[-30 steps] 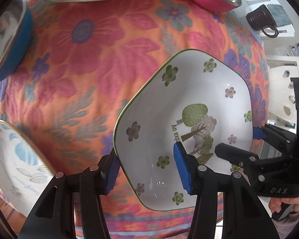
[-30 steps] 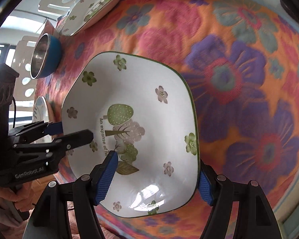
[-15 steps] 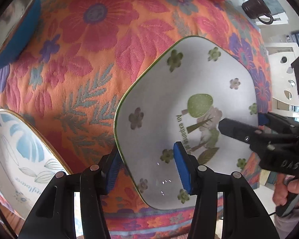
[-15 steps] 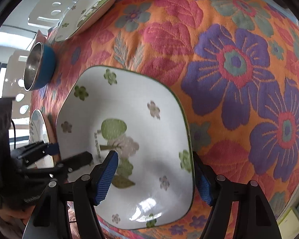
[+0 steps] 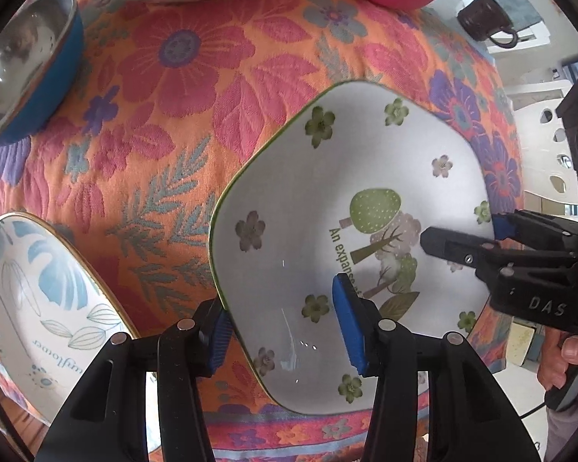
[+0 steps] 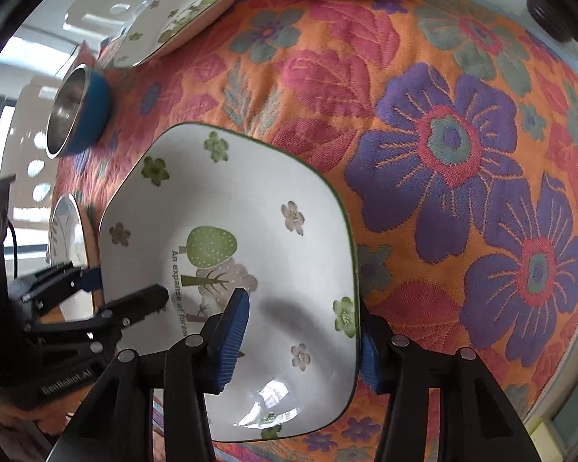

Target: Organize plates and bowls

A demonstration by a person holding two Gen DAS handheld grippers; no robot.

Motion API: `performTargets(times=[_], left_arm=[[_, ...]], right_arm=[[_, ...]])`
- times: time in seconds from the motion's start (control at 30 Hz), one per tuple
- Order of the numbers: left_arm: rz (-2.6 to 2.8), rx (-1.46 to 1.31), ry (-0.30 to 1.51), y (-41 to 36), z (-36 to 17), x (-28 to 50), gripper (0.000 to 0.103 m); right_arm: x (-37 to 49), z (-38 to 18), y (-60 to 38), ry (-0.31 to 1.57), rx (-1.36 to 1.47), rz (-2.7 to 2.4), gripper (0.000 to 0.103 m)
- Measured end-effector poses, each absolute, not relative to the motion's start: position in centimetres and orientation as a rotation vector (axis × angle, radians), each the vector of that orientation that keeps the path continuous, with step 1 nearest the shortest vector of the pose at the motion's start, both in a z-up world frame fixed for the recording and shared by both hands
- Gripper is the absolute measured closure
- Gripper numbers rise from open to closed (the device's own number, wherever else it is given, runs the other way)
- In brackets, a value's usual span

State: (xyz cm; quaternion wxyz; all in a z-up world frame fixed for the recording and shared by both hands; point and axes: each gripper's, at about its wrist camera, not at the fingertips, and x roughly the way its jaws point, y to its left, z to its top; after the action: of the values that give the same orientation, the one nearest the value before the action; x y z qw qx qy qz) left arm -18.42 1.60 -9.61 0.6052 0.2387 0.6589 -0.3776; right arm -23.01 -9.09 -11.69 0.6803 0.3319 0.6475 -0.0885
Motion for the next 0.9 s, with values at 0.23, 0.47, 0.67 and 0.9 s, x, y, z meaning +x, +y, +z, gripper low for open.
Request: performTargets(times=[0.23, 0.47, 0.67, 0.9], left_arm=[[-0.922, 0.545, 1.481, 0.8, -7.0, -18.6, 0.058], [-0.932, 0.504, 1.433, 3.1, -5.5, -16.8, 0.058], [-0.915, 0.426, 1.439, 7.8, -3.4, -13.4, 0.058], [-0.877, 0.357, 1.44, 11.7, -2.2, -10.2, 0.058]], right_arm=[[-23.6, -10.1, -8.3, 1.429, 0.763, -0.19, 0.053], [-22.8, -7.0, -7.1, 1.386, 0.735, -0.182, 0.053], [-20.5, -4.1, -5.4, 1.358, 0.692, -0.14, 0.053], [-17.5, -2.4, -2.5, 1.348, 0.647, -0.084, 0.053]])
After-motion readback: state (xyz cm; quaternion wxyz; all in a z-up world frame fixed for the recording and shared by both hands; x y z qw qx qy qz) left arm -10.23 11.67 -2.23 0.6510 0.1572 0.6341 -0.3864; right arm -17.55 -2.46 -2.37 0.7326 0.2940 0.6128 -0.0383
